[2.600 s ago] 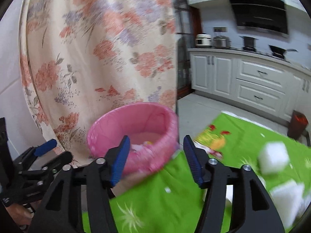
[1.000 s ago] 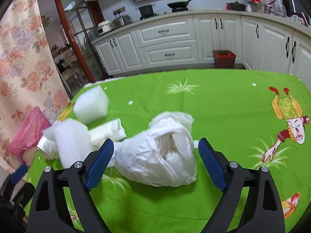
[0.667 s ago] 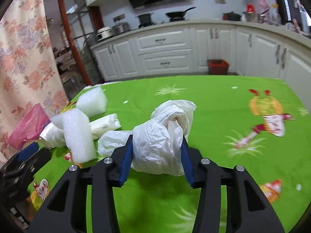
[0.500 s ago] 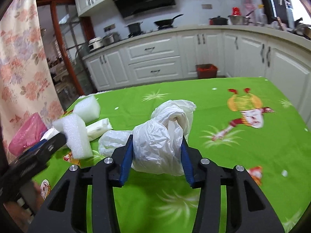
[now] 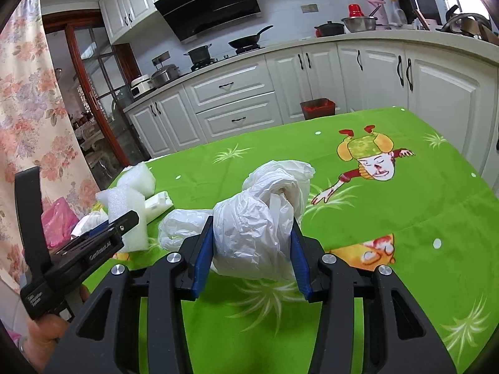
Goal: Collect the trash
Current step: 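Grasp the white plastic bag bundle with the right tool while the left tool grasps a white foam block, then carry the plastic bag and foam block to the pink bin and open both tools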
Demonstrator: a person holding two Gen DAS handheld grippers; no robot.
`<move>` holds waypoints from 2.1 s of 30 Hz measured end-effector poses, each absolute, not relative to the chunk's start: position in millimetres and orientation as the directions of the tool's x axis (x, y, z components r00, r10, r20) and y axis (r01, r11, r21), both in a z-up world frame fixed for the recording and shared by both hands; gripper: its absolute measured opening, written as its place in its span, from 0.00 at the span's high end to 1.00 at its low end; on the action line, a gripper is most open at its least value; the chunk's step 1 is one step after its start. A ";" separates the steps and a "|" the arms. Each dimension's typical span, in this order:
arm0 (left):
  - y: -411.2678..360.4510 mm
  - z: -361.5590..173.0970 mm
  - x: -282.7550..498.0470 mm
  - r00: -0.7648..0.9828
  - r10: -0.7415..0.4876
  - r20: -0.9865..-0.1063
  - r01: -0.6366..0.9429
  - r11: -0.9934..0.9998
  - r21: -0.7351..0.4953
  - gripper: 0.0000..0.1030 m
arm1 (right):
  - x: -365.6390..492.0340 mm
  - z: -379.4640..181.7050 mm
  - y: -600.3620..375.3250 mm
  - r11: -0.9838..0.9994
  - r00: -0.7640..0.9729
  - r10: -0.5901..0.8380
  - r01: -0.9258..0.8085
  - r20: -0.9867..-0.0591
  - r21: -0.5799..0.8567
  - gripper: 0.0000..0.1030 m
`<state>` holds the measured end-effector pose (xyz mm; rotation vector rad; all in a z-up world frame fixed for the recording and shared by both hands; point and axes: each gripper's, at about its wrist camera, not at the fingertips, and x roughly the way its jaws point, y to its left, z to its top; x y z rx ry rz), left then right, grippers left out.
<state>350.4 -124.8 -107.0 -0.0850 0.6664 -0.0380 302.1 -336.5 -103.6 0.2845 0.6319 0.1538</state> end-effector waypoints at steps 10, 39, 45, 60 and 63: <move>-120.9 -96.8 282.4 0.815 -0.102 -0.571 0.084 0.995 -0.057 0.60 | 284.1 -110.2 -326.8 0.952 0.788 0.229 -0.060 -0.571 0.300 0.58; -29.2 -70.4 183.5 0.898 -0.022 -0.439 0.018 1.000 -0.014 0.60 | 233.1 -80.2 -183.7 0.945 0.791 0.293 -0.325 -0.537 0.038 0.57; 0.2 -65.1 171.8 0.906 0.022 -0.424 -0.023 1.000 0.003 0.59 | 231.0 -72.5 -150.2 0.920 0.779 0.337 -0.391 -0.528 0.011 0.57; 125.2 -16.8 168.1 0.910 0.180 -0.373 -0.194 0.981 -0.001 0.59 | 256.6 -27.9 -34.9 0.796 0.714 0.534 -0.605 -0.454 -0.016 0.57; 149.6 -7.8 172.6 0.909 0.208 -0.362 -0.217 0.976 0.018 0.59 | 270.8 -19.5 -9.1 0.771 0.693 0.567 -0.637 -0.444 -0.008 0.57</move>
